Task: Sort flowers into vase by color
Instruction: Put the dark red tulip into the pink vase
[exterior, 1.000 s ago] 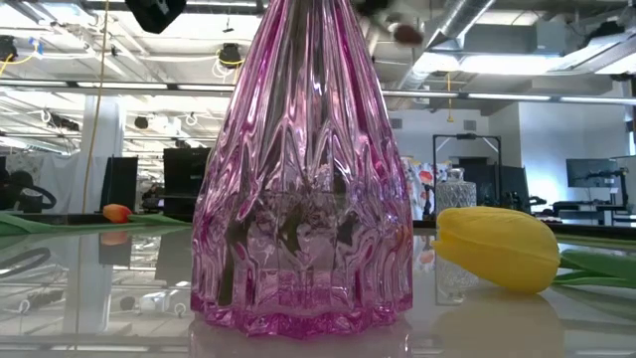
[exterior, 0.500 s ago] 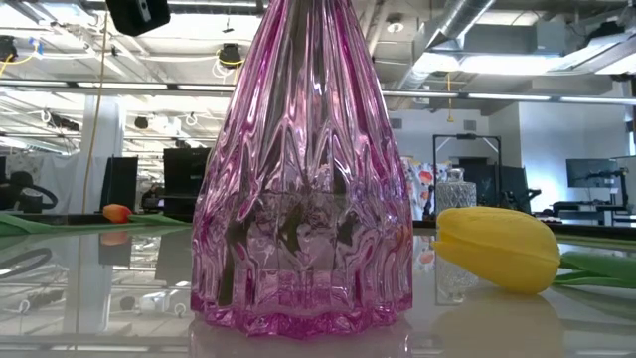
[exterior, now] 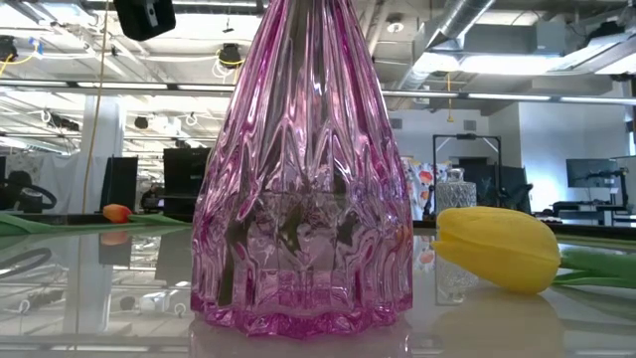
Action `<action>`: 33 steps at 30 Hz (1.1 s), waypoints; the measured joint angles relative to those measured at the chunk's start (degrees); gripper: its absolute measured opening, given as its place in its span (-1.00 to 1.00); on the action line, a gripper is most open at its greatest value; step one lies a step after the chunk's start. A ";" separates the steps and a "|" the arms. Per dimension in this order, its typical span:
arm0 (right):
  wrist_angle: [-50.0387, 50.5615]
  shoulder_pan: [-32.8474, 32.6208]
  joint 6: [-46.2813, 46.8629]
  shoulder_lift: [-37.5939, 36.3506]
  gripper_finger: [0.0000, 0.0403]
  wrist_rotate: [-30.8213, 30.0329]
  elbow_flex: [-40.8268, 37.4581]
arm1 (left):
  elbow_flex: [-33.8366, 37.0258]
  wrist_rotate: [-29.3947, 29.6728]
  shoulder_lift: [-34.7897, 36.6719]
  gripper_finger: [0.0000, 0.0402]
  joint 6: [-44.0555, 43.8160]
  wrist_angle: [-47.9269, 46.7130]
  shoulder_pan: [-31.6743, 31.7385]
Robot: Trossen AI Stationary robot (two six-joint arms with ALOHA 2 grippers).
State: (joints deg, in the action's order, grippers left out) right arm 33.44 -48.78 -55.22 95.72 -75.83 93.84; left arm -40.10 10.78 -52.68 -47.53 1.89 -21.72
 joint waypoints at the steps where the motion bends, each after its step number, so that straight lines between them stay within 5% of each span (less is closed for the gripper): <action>1: -1.46 0.65 -0.21 -0.81 -0.89 0.27 0.00 | 0.00 0.04 -0.01 0.07 -0.04 -0.03 0.19; 10: -5.60 12.86 -6.27 -6.21 -0.89 11.28 0.04 | 0.00 -1.37 0.50 0.07 0.14 2.77 2.00; 19: -0.53 25.63 -11.16 -5.84 -0.89 31.53 0.04 | 0.02 -6.27 6.85 0.07 0.02 -8.23 15.65; 25: -1.65 31.36 -17.04 -2.29 -0.89 35.62 0.04 | 0.01 -19.50 5.72 0.07 -2.22 -8.00 24.45; 33: -5.00 37.17 -24.20 6.03 -0.89 35.56 0.02 | 0.02 -26.57 1.00 0.07 -1.02 -3.66 27.57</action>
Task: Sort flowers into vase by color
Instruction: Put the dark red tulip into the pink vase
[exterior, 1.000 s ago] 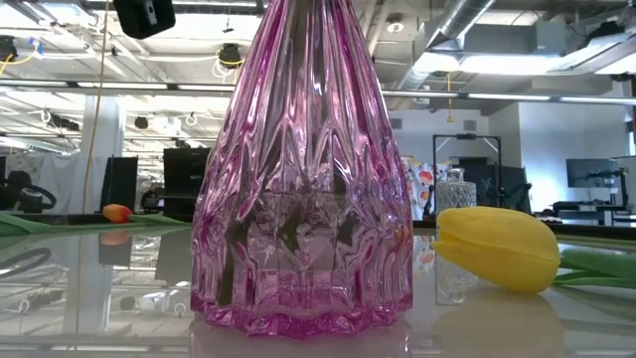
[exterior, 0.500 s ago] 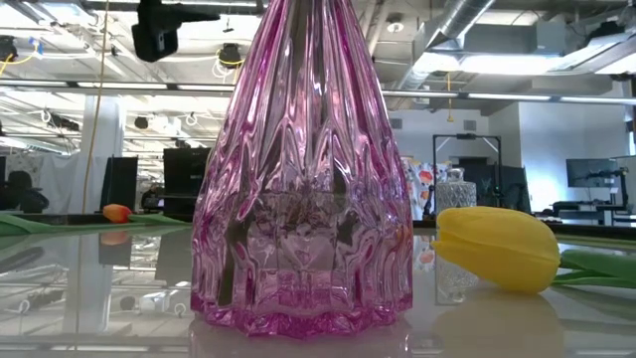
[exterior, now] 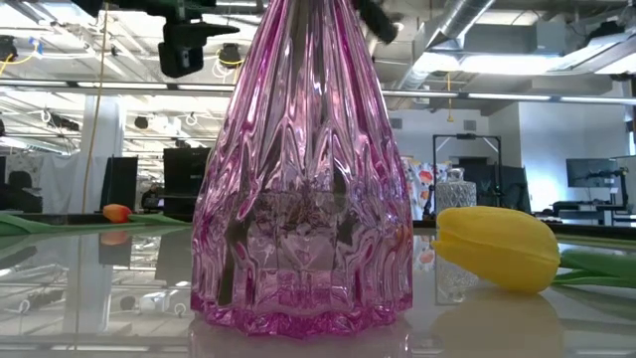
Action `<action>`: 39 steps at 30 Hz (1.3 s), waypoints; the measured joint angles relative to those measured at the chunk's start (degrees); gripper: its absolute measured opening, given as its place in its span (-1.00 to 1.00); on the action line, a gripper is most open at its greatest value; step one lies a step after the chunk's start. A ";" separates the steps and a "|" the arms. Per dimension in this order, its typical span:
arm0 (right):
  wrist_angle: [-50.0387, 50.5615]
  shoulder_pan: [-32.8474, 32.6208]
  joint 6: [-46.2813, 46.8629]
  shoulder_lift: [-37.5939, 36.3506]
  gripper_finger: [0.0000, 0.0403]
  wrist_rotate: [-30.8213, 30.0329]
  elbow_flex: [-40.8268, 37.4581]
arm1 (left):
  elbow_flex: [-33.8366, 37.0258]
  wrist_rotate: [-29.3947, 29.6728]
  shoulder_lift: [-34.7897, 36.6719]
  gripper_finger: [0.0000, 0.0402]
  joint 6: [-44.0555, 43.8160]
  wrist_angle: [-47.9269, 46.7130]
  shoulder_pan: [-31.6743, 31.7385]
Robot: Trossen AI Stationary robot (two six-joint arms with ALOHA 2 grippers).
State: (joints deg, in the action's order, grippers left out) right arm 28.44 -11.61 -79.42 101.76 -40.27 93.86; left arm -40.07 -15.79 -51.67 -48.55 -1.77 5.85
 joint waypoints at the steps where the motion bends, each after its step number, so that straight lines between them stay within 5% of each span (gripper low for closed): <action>1: -1.24 0.48 -0.74 0.65 -0.89 0.00 0.00 | 0.00 -0.21 -0.14 0.07 0.26 0.41 0.07; 23: -7.93 3.03 -8.63 2.53 -0.89 0.07 0.02 | -0.02 0.59 -4.19 0.03 3.32 -3.34 -1.40; 39: -5.64 2.71 -9.22 2.49 -0.79 6.36 0.00 | 0.00 0.34 -5.45 -0.90 7.13 -2.18 -1.40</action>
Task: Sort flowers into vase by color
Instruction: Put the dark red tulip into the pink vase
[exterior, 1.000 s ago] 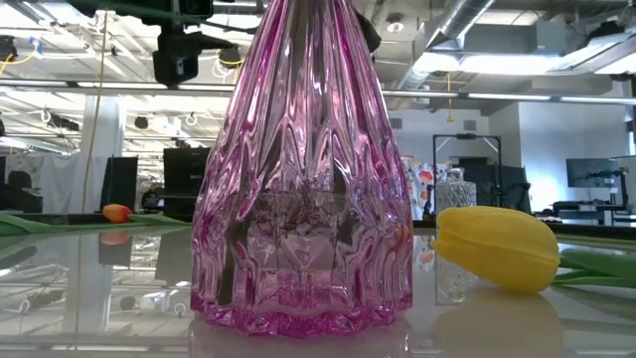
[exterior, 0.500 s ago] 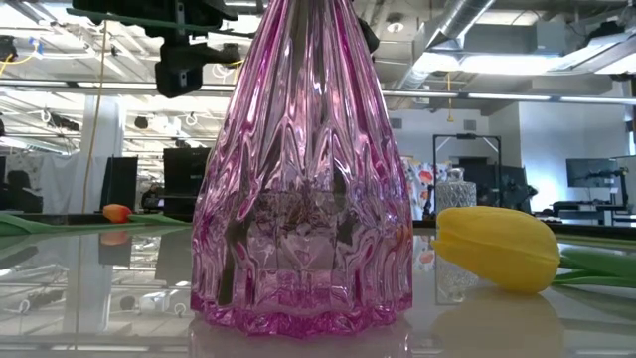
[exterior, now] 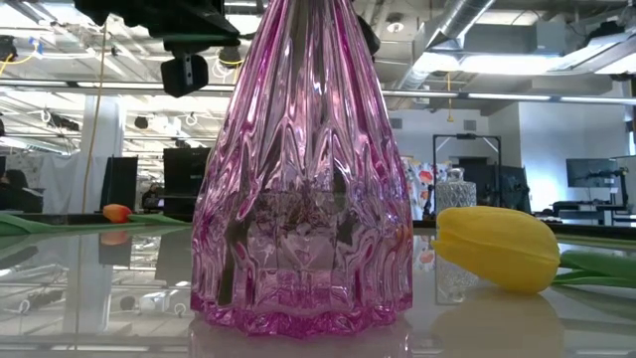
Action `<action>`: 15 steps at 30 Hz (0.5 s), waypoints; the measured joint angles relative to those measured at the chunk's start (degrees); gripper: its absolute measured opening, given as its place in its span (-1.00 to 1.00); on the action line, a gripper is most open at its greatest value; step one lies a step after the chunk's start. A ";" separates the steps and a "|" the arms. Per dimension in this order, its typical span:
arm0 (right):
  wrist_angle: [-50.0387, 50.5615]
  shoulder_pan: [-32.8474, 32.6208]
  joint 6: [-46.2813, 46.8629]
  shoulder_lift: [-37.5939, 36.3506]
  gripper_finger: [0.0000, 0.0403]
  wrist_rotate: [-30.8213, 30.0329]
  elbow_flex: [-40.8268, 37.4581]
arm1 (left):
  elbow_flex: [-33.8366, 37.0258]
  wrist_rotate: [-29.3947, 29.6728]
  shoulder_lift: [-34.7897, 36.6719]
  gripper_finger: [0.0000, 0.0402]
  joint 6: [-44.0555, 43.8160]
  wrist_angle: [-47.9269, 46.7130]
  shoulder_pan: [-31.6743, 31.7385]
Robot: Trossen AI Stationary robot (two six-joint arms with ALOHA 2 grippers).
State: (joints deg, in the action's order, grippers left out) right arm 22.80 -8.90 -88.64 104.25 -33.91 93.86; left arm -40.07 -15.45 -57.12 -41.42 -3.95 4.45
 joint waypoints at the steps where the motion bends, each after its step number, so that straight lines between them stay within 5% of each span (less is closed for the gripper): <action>1: -0.16 -0.01 0.03 0.00 -0.78 0.42 0.01 | 0.00 -0.10 0.00 -0.95 0.19 -0.11 -0.02; 7: -1.11 -0.05 1.81 -0.07 -0.71 1.00 0.00 | 0.00 0.20 0.00 -0.99 0.91 0.20 -0.04; 15: 0.06 -1.15 12.62 -0.07 -0.27 1.12 0.01 | 0.00 3.76 0.17 -1.00 1.81 1.16 0.02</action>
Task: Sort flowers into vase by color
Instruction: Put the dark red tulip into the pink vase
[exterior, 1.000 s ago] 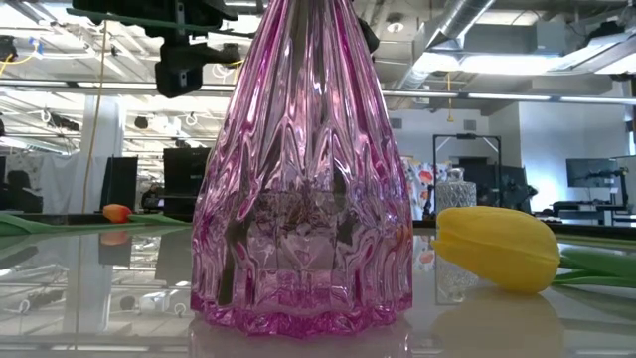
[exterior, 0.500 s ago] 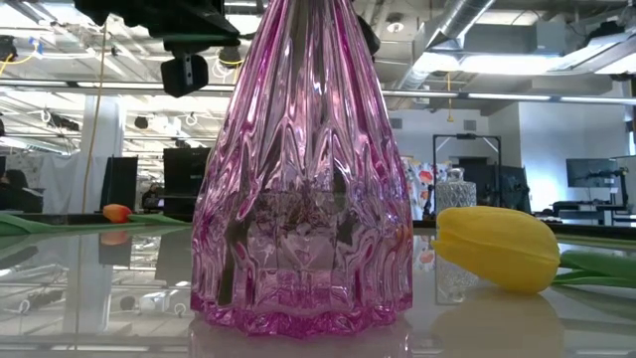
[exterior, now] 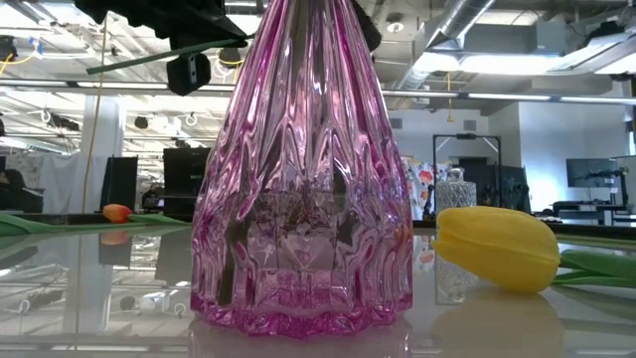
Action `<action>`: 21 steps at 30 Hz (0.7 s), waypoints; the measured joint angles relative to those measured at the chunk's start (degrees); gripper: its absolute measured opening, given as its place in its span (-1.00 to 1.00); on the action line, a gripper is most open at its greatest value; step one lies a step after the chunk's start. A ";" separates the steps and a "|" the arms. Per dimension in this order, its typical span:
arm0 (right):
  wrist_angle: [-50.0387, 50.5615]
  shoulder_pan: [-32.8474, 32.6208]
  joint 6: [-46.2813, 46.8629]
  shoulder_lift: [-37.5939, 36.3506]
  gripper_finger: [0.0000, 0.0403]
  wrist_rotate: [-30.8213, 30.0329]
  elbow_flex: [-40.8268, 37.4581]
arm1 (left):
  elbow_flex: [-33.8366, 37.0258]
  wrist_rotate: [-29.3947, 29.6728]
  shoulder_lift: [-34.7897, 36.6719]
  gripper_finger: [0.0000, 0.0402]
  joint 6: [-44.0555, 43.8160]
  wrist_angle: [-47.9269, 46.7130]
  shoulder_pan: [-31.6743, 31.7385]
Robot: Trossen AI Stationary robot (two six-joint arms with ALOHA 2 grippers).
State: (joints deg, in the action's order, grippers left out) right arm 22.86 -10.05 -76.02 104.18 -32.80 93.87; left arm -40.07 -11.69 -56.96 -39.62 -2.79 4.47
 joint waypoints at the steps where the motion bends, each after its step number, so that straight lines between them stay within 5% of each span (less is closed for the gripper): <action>1: 0.87 -0.47 1.63 -0.19 -0.21 0.00 0.02 | 0.00 0.79 0.23 -1.00 0.01 0.06 0.00; 7: 8.52 -3.90 13.29 -2.43 0.04 0.16 0.00 | 0.00 6.57 3.43 -1.00 3.63 0.81 0.02; 13: 21.15 -5.35 30.28 -8.91 0.05 3.76 -0.01 | 0.00 14.42 7.67 -1.00 11.31 2.63 -0.22; 21: 37.81 -3.27 62.93 -19.07 -0.08 19.09 -1.46 | 6.91 14.52 8.12 -1.00 27.27 34.08 -10.13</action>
State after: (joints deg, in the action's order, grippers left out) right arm 60.67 -13.32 -13.10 85.12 -13.71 92.41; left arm -33.17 2.83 -48.84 -12.35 31.29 -5.66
